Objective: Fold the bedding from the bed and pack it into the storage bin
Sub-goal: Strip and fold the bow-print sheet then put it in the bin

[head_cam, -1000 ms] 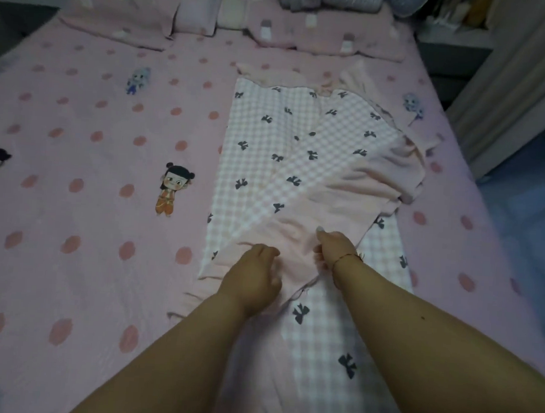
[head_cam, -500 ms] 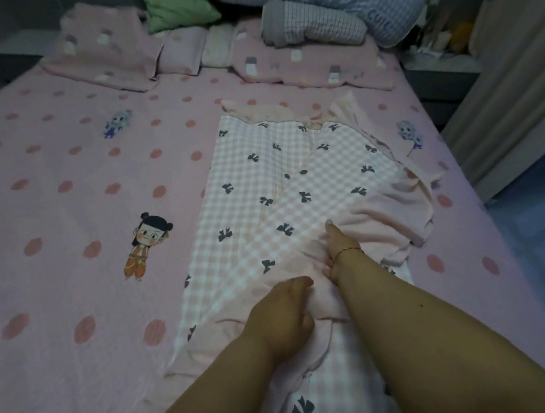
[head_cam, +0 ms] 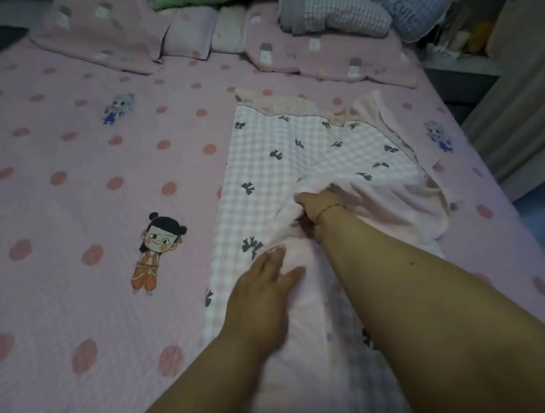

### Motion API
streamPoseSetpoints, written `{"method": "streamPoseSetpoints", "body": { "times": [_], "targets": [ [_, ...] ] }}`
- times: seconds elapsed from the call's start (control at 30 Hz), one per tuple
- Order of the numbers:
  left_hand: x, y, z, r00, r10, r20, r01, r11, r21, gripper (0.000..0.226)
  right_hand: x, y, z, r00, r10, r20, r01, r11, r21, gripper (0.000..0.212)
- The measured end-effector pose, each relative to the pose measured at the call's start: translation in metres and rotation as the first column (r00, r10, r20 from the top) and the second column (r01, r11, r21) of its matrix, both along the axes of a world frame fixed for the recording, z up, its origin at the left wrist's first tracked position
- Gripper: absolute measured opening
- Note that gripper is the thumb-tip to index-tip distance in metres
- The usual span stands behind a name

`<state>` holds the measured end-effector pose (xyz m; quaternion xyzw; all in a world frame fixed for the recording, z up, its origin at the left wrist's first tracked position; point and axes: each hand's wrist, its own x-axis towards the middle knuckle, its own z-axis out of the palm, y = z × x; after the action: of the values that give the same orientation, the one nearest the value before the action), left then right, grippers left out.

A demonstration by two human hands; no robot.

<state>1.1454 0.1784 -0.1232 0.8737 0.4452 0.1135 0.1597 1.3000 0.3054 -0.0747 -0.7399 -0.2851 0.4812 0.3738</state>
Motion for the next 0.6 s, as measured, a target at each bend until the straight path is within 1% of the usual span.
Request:
{"method": "streamPoseSetpoints", "body": {
  "times": [0.03, 0.07, 0.1, 0.13, 0.17, 0.2, 0.23, 0.27, 0.33, 0.37, 0.4, 0.47, 0.53, 0.57, 0.6],
  "targets": [
    [-0.010, 0.010, 0.007, 0.994, 0.105, 0.017, -0.106, 0.994, 0.022, 0.071, -0.014, 0.007, 0.007, 0.996, 0.090, 0.002, -0.090, 0.996, 0.015, 0.055],
    [-0.020, 0.019, 0.013, 0.976, 0.215, -0.036, -0.215, 0.977, -0.002, 0.070, -0.023, 0.012, 0.012, 0.973, 0.232, -0.001, -0.232, 0.972, 0.037, 0.052],
    [-0.032, 0.031, 0.015, 0.944, 0.318, -0.088, -0.320, 0.947, -0.014, 0.069, -0.030, 0.019, 0.013, 0.945, 0.326, 0.005, -0.326, 0.944, 0.056, 0.049],
    [-0.044, 0.041, 0.018, 0.909, 0.389, -0.150, -0.397, 0.918, -0.023, 0.067, -0.042, 0.018, 0.021, 0.932, 0.363, -0.004, -0.362, 0.930, 0.065, 0.048],
    [-0.053, 0.048, 0.017, 0.879, 0.435, -0.194, -0.451, 0.892, -0.044, 0.063, -0.047, 0.020, 0.023, 0.901, 0.433, 0.035, -0.434, 0.897, 0.083, 0.046],
    [-0.058, 0.052, 0.016, 0.870, 0.444, -0.213, -0.463, 0.886, -0.044, 0.059, -0.048, 0.016, 0.021, 0.889, 0.449, 0.091, -0.458, 0.882, 0.114, 0.042],
    [-0.058, 0.054, 0.013, 0.874, 0.442, -0.202, -0.454, 0.891, -0.015, 0.055, -0.045, 0.013, 0.012, 0.907, 0.412, 0.084, -0.420, 0.896, 0.144, 0.038],
    [-0.055, 0.054, 0.011, 0.893, 0.411, -0.182, -0.416, 0.909, 0.011, 0.053, -0.040, 0.009, 0.007, 0.928, 0.357, 0.109, -0.370, 0.916, 0.155, 0.034],
    [-0.042, 0.057, 0.003, 0.935, 0.310, -0.173, -0.309, 0.950, 0.033, 0.057, -0.024, 0.006, -0.012, 0.923, 0.267, 0.278, -0.308, 0.944, 0.117, 0.028],
    [-0.034, 0.056, -0.002, 0.953, 0.247, -0.173, -0.248, 0.969, 0.015, 0.061, -0.016, 0.003, -0.020, 0.906, 0.247, 0.344, -0.295, 0.951, 0.096, 0.029],
    [-0.026, 0.053, -0.008, 0.963, 0.187, -0.192, -0.196, 0.980, -0.027, 0.065, -0.010, -0.001, -0.028, 0.894, 0.246, 0.375, -0.294, 0.953, 0.076, 0.031],
    [-0.011, 0.050, -0.021, 0.966, 0.100, -0.239, -0.124, 0.988, -0.088, 0.076, 0.001, -0.010, -0.042, 0.881, 0.269, 0.390, -0.306, 0.951, 0.037, 0.036],
    [-0.002, 0.048, -0.036, 0.959, 0.061, -0.276, -0.099, 0.987, -0.129, 0.090, 0.011, -0.014, -0.056, 0.853, 0.286, 0.436, -0.337, 0.941, 0.042, 0.037],
    [0.001, 0.048, -0.042, 0.955, 0.050, -0.293, -0.099, 0.983, -0.154, 0.093, 0.017, -0.016, -0.061, 0.853, 0.250, 0.458, -0.315, 0.947, 0.070, 0.039],
    [0.002, 0.048, -0.047, 0.953, 0.049, -0.298, -0.102, 0.981, -0.165, 0.094, 0.023, -0.017, -0.066, 0.875, 0.192, 0.444, -0.263, 0.959, 0.104, 0.042]
  ]
}}
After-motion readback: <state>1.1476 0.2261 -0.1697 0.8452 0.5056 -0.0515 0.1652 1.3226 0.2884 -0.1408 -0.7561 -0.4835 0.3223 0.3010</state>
